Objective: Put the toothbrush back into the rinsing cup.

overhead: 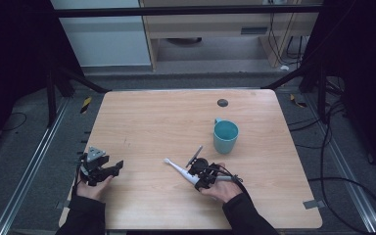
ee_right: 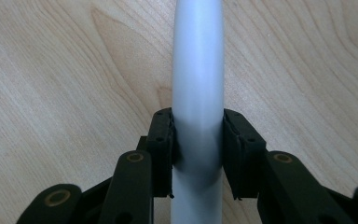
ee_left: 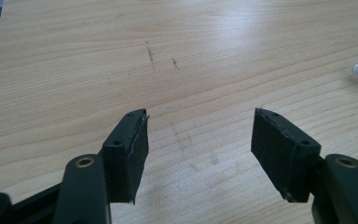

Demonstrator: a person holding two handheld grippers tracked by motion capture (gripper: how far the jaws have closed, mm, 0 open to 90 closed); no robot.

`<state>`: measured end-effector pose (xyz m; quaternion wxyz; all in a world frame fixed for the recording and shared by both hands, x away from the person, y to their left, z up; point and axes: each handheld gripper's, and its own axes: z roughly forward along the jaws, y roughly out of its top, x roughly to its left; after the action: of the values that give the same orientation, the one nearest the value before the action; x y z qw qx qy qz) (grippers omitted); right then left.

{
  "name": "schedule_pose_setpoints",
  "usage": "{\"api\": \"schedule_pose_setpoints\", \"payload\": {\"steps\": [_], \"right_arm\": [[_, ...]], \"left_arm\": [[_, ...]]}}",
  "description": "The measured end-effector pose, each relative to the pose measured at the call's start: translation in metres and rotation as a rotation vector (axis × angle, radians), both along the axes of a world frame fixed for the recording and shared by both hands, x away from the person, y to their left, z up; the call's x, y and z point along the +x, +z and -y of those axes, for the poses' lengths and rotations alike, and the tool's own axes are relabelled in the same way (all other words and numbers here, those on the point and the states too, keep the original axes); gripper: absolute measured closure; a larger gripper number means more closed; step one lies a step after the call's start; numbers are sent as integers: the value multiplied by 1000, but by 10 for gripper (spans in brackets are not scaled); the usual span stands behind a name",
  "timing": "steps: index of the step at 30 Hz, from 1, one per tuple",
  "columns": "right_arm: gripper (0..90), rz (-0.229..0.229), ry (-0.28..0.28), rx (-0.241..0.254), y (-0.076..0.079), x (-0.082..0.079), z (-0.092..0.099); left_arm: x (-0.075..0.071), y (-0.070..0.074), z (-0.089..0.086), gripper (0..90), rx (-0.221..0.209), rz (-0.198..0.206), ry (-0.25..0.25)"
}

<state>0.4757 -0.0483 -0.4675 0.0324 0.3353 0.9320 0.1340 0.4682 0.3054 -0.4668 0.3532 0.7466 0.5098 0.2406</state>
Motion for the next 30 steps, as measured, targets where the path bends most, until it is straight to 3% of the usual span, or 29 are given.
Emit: {"api": "schedule_pose_setpoints", "payload": {"steps": [8, 13, 21, 22, 23, 27, 28, 30], "right_arm": [[664, -2, 4, 3, 1, -1, 1], [664, 13, 1, 33, 8, -5, 4], [664, 68, -8, 135, 26, -11, 11], [664, 92, -15, 169, 30, -11, 13], [664, 92, -15, 169, 30, -11, 13], [663, 144, -40, 244, 39, -11, 18], [664, 173, -57, 287, 43, -11, 21], [664, 191, -66, 306, 45, -11, 22]], "left_arm": [[0, 0, 0, 361, 0, -1, 1], [0, 0, -1, 362, 0, -1, 4], [0, 0, 0, 362, 1, -2, 4], [0, 0, 0, 362, 1, -1, 4], [0, 0, 0, 362, 0, -1, 5], [0, 0, 0, 361, 1, -2, 5], [0, 0, 0, 362, 0, -1, 5], [0, 0, 0, 362, 1, -2, 6]]}}
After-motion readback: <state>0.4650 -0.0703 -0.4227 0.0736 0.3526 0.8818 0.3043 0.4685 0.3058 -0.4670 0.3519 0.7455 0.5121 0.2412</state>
